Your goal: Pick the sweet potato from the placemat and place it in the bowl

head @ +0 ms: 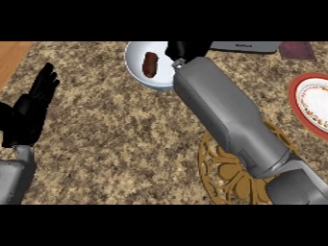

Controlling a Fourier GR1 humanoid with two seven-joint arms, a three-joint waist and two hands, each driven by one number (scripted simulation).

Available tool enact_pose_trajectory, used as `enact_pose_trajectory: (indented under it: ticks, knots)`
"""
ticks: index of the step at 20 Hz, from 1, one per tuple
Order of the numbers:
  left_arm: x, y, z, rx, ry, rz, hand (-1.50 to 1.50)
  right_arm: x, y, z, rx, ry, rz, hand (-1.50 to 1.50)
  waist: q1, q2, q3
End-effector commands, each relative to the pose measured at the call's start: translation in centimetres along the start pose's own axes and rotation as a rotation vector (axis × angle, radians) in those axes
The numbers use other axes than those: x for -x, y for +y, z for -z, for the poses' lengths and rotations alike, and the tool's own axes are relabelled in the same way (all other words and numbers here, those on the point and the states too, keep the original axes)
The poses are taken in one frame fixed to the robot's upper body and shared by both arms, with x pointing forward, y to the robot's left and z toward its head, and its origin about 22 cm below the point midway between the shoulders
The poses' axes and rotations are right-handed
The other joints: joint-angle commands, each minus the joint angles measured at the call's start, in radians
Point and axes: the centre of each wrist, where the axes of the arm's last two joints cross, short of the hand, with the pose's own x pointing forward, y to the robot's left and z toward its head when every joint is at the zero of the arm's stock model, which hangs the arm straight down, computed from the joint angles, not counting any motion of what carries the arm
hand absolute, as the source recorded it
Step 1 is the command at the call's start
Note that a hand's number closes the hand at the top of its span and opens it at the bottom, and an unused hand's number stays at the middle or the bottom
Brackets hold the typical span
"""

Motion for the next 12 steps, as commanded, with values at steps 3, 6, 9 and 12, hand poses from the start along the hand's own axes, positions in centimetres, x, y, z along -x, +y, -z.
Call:
enact_pose_trajectory:
  ticks: [3,6,9,12]
  knots:
    - [0.2,-0.3,-0.2,0.002,-0.011,-0.01,0.0,3.6,3.4,1.2,-0.187,0.342,-0.097,1.5,-0.001,0.006,0.0]
    - [1.6,-0.9,-1.4,-0.026,0.008,-0.012,0.0,5.2,4.3,1.5,-0.236,0.361,0.013,-1.5,-0.018,-0.001,0.001]
    - [0.7,-0.8,-0.6,-0.029,0.01,0.0,0.0,6.7,5.6,1.2,-0.288,0.272,0.051,-1.5,-0.013,0.001,0.002]
    - [0.8,-0.1,-1.4,-0.019,0.008,-0.003,0.0,5.9,4.5,1.5,-0.232,0.231,0.219,-1.5,-0.029,-0.007,0.002]
